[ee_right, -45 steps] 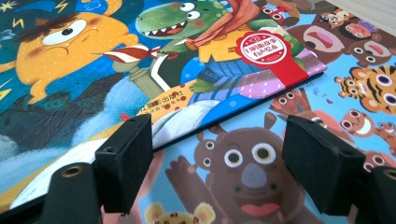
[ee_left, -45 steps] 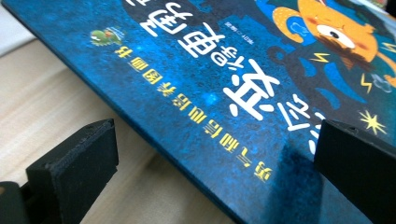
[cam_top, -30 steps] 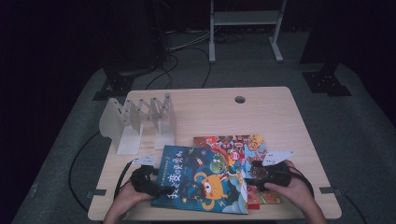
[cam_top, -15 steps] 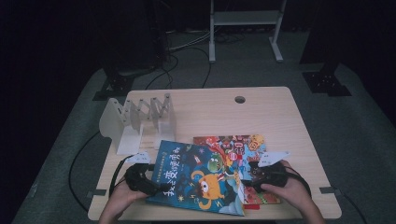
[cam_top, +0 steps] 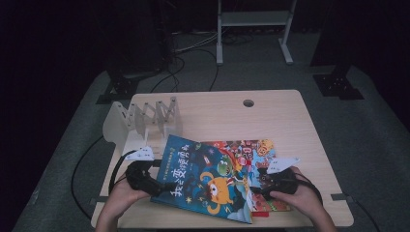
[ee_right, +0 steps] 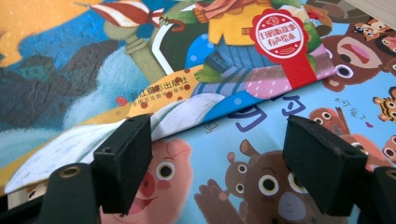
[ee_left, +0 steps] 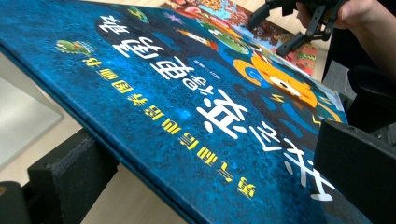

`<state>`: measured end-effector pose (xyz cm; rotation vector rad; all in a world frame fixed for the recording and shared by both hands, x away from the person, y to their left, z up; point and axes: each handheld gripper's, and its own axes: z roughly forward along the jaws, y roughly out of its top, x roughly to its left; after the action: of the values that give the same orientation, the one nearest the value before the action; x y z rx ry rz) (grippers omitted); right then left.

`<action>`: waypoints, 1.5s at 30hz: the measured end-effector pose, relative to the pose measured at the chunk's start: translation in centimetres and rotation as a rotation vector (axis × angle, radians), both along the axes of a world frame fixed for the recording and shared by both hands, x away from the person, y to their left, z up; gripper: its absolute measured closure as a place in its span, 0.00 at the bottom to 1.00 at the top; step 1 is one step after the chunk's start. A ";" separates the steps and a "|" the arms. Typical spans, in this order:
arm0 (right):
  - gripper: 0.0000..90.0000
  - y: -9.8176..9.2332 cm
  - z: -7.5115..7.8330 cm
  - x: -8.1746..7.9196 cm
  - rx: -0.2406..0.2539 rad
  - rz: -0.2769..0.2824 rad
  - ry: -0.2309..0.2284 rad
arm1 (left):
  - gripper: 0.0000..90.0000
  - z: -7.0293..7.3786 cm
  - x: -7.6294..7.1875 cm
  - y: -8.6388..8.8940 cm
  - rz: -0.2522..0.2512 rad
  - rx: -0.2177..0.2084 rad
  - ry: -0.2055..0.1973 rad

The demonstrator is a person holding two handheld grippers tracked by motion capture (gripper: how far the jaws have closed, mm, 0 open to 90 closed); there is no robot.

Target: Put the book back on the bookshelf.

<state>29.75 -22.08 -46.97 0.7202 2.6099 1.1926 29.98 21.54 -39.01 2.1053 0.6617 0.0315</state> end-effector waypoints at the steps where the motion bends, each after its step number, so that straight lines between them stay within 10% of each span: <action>1: 0.26 0.0 0.0 -0.1 -0.001 -0.002 0.003 | 0.00 0.2 0.1 -0.1 -0.001 0.004 -0.002; 10: 0.26 0.4 0.0 -0.4 -0.003 -0.005 0.001 | 0.08 2.5 2.0 -0.9 -0.005 0.020 0.028; 21: 0.26 0.7 0.0 -0.9 -0.005 -0.014 -0.004 | 0.44 3.6 2.8 -0.9 0.031 -0.007 0.150; 26: 0.26 0.8 0.0 -0.9 -0.001 -0.011 -0.004 | 0.54 4.2 3.0 -0.7 0.026 -0.063 0.139; 45: 0.30 4.0 0.2 -0.8 -0.002 0.002 0.006 | 0.68 9.7 8.1 -2.7 -0.025 0.012 0.123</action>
<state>28.97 -18.07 -46.76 0.7224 2.6170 1.1899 38.12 18.85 -29.35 2.1396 0.7094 -0.1090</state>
